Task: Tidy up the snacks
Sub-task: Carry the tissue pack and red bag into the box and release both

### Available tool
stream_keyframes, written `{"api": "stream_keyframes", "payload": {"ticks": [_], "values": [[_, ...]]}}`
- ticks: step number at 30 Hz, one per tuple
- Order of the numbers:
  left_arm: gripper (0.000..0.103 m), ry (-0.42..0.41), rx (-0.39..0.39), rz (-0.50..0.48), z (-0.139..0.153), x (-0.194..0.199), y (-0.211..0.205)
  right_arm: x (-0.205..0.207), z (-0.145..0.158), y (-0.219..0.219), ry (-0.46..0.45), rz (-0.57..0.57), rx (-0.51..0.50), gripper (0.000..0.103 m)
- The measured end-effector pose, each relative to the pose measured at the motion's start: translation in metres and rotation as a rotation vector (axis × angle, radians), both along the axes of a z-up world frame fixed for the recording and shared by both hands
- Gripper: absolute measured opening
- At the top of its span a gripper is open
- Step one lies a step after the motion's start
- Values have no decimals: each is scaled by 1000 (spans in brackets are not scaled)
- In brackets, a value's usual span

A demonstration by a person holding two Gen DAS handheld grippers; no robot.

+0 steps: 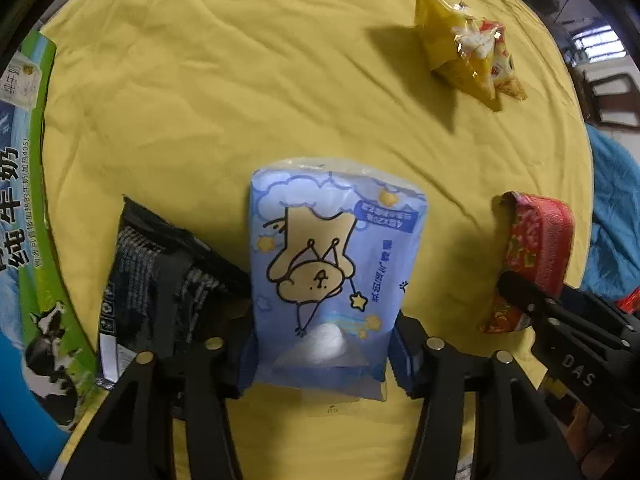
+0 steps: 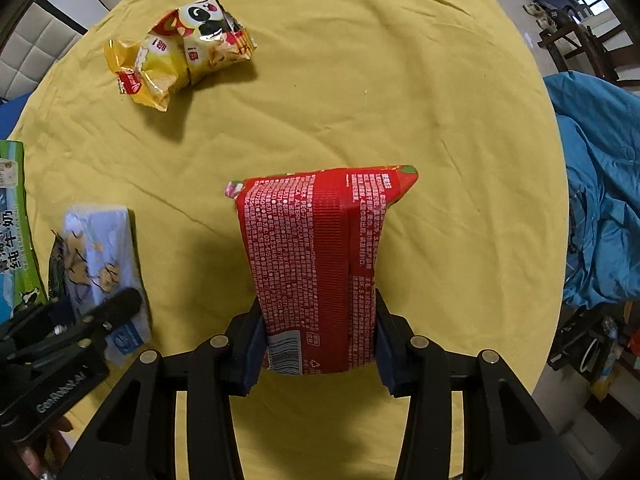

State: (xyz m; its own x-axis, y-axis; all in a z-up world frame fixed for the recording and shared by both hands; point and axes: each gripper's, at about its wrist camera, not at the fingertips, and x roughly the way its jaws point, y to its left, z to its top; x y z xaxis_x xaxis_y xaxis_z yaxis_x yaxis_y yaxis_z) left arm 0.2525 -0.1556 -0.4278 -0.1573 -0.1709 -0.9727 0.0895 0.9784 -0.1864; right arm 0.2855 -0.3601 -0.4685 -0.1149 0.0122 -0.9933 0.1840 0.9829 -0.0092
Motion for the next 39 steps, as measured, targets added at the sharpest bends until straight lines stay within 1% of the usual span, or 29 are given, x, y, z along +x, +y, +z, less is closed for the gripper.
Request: {"api": "stream_keyframes", "payload": {"ticks": [4, 6, 7, 9, 11, 15, 17, 18, 20, 24, 27, 29, 31, 33, 34, 36, 39], "values": [[52, -3, 11, -1, 0, -1, -2, -2, -2, -6, 18, -21, 0, 51], [48, -10, 10, 2, 2, -1, -2, -1, -3, -6, 26, -31, -4, 50], [46, -13, 8, 6, 3, -4, -2, 0, -8, -19, 25, -32, -5, 50], [44, -39, 12, 11, 14, -12, -3, -3, -3, -19, 7, -35, -15, 49], [44, -75, 9, 12, 27, -16, 8, -2, -1, -12, -11, -27, -18, 48], [44, -145, -11, 33, 67, -35, 22, -15, 33, 2, -65, -10, 19, 48], [44, -188, -25, 43, 91, -48, 34, -25, 60, 13, -108, 6, 41, 48], [44, -220, -34, 51, 108, -57, 43, -30, 70, 18, -125, 12, 54, 48], [44, -256, -50, 62, 130, -68, 61, -39, 98, 32, -168, 29, 77, 48], [44, -329, -44, 67, 171, -84, 100, -60, 147, 72, -235, 71, 120, 48], [44, -384, -37, 87, 200, -92, 145, -70, 169, 114, -263, 99, 153, 48], [44, -397, -45, 110, 213, -96, 173, -76, 184, 147, -279, 125, 187, 48], [44, -391, -75, 153, 214, -96, 200, -78, 193, 179, -287, 154, 211, 48], [44, -393, -83, 186, 217, -93, 222, -82, 204, 215, -293, 190, 235, 48], [44, -397, -86, 201, 219, -91, 236, -80, 202, 227, -295, 202, 236, 48], [44, -412, -64, 226, 221, -88, 262, -78, 203, 255, -293, 233, 251, 48], [45, -416, -33, 259, 215, -79, 295, -72, 196, 293, -274, 273, 259, 48]]}}
